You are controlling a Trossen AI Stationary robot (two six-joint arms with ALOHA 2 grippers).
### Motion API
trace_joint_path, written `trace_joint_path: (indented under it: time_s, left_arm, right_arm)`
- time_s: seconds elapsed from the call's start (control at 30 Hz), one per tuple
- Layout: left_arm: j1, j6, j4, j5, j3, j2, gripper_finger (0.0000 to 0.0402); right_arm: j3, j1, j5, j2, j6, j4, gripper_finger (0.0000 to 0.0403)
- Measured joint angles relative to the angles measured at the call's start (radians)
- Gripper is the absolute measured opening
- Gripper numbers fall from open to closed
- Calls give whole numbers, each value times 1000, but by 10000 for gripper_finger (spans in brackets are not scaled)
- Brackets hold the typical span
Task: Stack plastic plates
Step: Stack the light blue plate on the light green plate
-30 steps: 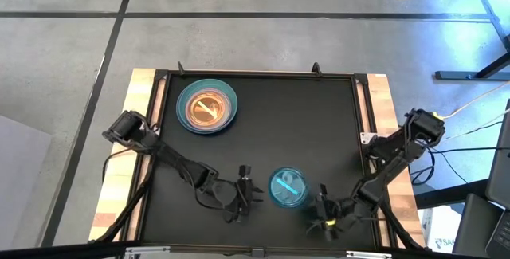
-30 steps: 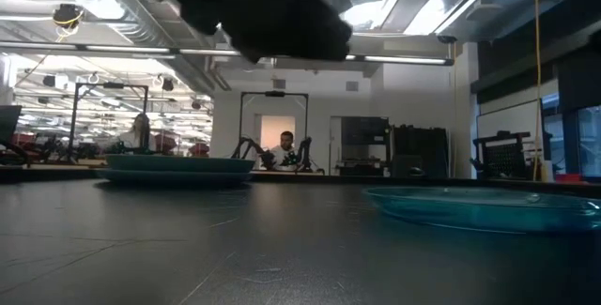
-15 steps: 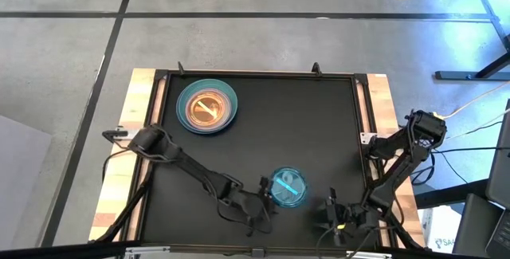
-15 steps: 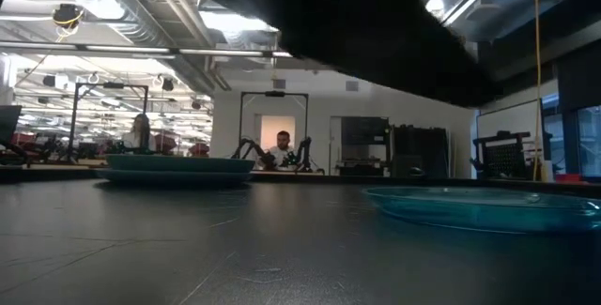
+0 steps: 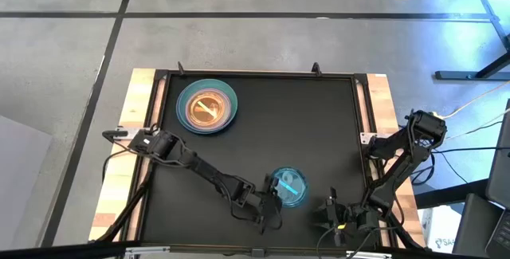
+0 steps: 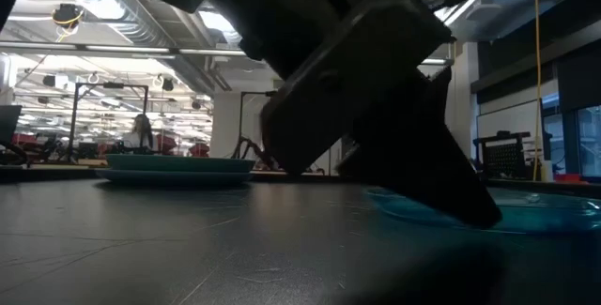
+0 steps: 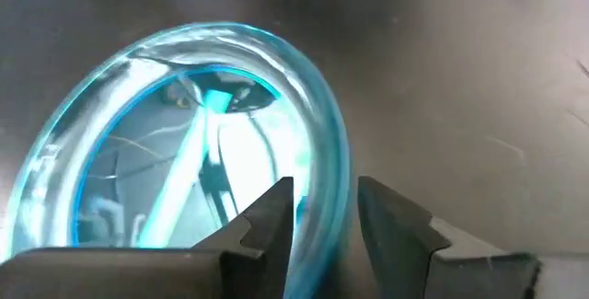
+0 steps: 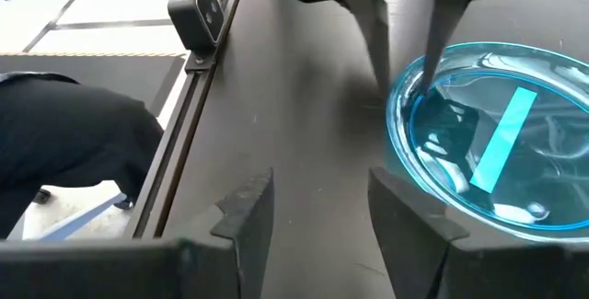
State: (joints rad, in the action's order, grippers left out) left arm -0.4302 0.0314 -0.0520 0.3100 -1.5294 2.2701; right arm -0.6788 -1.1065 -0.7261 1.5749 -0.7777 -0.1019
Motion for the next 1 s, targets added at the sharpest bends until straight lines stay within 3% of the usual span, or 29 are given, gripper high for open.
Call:
trace_joint_path:
  time_s: [0.1,0.2,0.5,0.77,1.0]
  left_arm:
    - [7,-1,-3,19,1,-1,111]
    - [17,-3,-23,-33,2,-1,92]
    - [24,-3,-46,-14,2,-1,7]
    - [-10,-47,-98,49,5,-53,2]
    - [-47,-110,-268,146,4,-178,2]
  right_arm:
    - [0,0,0,0,2,1,167]
    - [0,0,0,0,10,0,167]
    - [0,0,-16,0,21,-1,167]
    - [0,0,-24,0,31,-1,167]
    - [0,0,-27,0,27,-2,167]
